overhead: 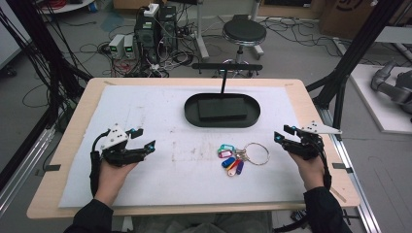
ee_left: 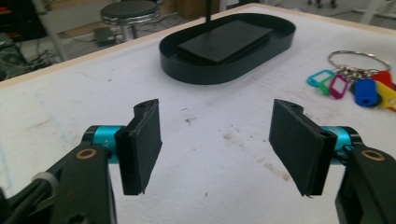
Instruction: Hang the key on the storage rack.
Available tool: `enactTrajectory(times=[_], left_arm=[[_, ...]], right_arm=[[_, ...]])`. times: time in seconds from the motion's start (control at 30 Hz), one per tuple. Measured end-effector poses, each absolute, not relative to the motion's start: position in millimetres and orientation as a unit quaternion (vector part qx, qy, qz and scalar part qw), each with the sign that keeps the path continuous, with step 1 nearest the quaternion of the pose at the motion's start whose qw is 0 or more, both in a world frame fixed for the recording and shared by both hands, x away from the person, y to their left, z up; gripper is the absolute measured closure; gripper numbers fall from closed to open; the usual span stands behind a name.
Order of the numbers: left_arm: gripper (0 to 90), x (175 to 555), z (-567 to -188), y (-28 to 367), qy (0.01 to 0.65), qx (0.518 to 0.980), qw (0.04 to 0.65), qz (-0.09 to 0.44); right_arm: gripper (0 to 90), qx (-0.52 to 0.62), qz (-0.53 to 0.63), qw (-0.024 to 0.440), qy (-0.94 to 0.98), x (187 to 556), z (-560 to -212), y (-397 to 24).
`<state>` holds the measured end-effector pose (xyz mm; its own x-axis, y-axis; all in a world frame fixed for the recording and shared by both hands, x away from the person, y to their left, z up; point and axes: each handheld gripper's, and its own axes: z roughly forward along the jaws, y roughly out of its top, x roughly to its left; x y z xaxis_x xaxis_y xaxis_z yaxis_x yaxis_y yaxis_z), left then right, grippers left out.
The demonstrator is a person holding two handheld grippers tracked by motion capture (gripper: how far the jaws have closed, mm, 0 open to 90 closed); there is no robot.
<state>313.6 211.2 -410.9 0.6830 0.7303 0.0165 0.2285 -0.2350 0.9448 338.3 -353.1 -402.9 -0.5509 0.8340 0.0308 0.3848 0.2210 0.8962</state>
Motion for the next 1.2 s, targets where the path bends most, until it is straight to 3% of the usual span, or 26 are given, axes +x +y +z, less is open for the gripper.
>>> enactTrajectory(times=[0.23,0.7,1.2], left_arm=[[36.3,313.5,-416.0,206.2,0.301,0.765,0.518,0.234],[36.2,309.5,-418.5,207.0,0.307,0.762,0.525,0.223],[35.9,310.2,-418.6,200.6,0.302,0.766,0.523,0.219]], right_arm=[[51.7,0.409,0.444,0.216,0.767,342.6,-415.8,-345.3],[72.7,0.432,0.378,0.164,0.802,358.0,-437.1,-330.0],[78.1,0.433,0.329,0.160,0.824,361.3,-445.9,-319.9]])
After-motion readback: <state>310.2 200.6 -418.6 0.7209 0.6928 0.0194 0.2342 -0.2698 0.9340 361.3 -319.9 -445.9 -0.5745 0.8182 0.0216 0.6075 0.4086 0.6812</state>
